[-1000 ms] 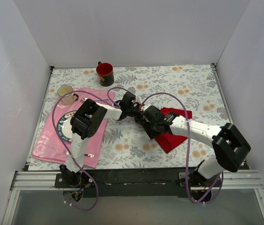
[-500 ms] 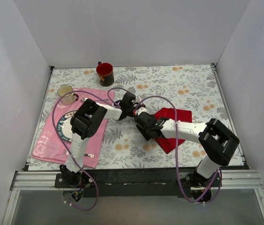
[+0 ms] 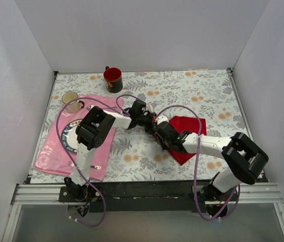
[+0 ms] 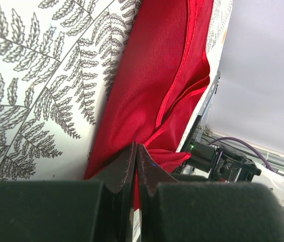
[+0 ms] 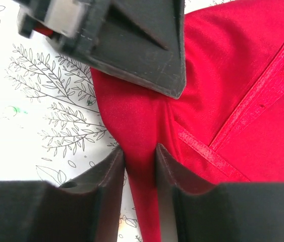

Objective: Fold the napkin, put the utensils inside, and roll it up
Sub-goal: Roll the napkin with the utensil

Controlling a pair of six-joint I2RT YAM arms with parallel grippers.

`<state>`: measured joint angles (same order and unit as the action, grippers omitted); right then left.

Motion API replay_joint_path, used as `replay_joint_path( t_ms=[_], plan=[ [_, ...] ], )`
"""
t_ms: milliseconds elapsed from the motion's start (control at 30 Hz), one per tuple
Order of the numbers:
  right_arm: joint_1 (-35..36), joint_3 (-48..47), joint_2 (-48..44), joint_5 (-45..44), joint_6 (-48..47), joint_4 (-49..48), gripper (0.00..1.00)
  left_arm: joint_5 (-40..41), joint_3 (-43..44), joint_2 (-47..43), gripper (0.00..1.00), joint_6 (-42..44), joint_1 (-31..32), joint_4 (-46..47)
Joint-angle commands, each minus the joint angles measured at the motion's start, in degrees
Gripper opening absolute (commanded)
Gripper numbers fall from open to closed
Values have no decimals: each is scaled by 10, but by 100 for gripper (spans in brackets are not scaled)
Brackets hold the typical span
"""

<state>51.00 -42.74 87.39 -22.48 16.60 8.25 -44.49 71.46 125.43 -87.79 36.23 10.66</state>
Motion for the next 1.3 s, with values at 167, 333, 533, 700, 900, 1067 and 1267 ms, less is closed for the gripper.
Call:
replay_joint_path(
  t_ms=[167,333,533,700,900,1067,1267],
  plan=[
    [-69,97,-28,137,13,-67,14,13,19,-17,5,10,-9,-54],
    [-94,110,-26,246,5,-109,3,60,57,-61,27,32,-17,-121],
    [-162,136,-4,415,5,-178,1,143,102,-143,50,95,-27,-212],
    [-244,130,57,593,6,-217,1,164,65,-211,58,171,-29,-244],
    [-287,43,153,712,-10,-156,1,124,-17,-258,60,287,-27,-241],
    [-309,19,181,752,-13,-135,1,142,-27,-284,66,398,-23,-259],
    [-319,16,194,770,-23,-131,1,140,-77,-310,64,519,13,-228]
  ],
)
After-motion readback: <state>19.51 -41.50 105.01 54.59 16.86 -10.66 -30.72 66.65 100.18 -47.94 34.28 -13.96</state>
